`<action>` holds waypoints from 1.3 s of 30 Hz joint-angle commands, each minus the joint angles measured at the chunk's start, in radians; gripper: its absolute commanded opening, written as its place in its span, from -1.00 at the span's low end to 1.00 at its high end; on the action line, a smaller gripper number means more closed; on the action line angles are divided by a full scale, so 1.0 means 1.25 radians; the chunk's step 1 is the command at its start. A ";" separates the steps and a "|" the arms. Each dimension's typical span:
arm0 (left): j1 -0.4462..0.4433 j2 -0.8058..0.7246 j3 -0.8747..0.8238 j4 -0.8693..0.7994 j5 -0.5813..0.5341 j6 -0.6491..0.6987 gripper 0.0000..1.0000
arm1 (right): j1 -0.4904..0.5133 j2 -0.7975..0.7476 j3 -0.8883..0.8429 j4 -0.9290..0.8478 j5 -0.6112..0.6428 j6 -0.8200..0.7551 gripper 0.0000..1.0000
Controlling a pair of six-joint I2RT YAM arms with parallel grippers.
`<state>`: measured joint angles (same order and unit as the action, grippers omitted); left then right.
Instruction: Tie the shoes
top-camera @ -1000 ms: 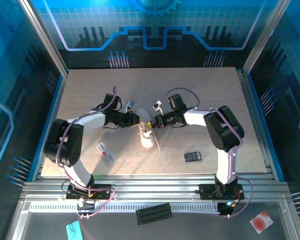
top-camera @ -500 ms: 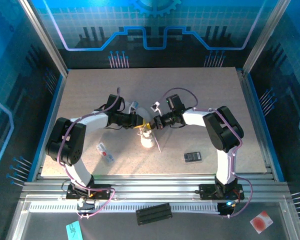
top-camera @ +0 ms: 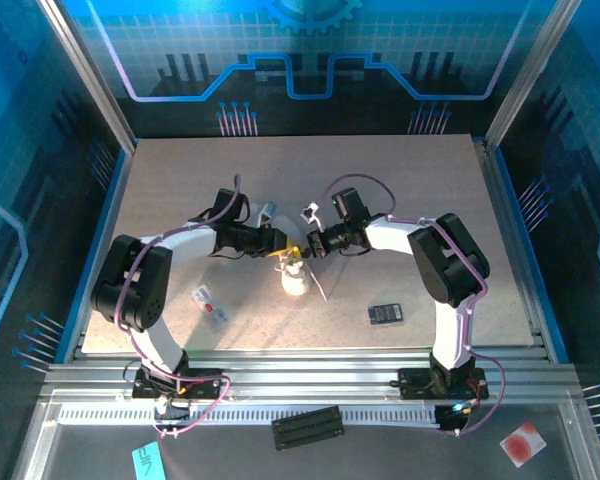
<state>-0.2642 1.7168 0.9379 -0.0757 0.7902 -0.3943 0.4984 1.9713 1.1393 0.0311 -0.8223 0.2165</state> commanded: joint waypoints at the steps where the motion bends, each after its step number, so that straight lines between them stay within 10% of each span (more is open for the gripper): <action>1: 0.001 0.000 0.013 0.010 0.003 0.000 -0.54 | 0.012 -0.025 0.013 0.009 -0.013 -0.008 -1.00; 20: 0.001 0.021 0.013 0.032 0.014 -0.009 -0.41 | 0.014 -0.036 -0.012 0.094 -0.039 0.018 -1.00; 30: 0.005 0.001 0.004 0.038 0.016 0.004 -1.00 | 0.016 -0.047 -0.045 0.130 -0.031 0.024 -0.92; 39: 0.014 -0.022 0.008 0.009 -0.011 0.033 -1.00 | 0.005 -0.072 -0.060 0.079 -0.012 -0.014 -0.45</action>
<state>-0.2573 1.7245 0.9379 -0.0463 0.7918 -0.3897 0.5011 1.9266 1.0779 0.1474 -0.8223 0.2302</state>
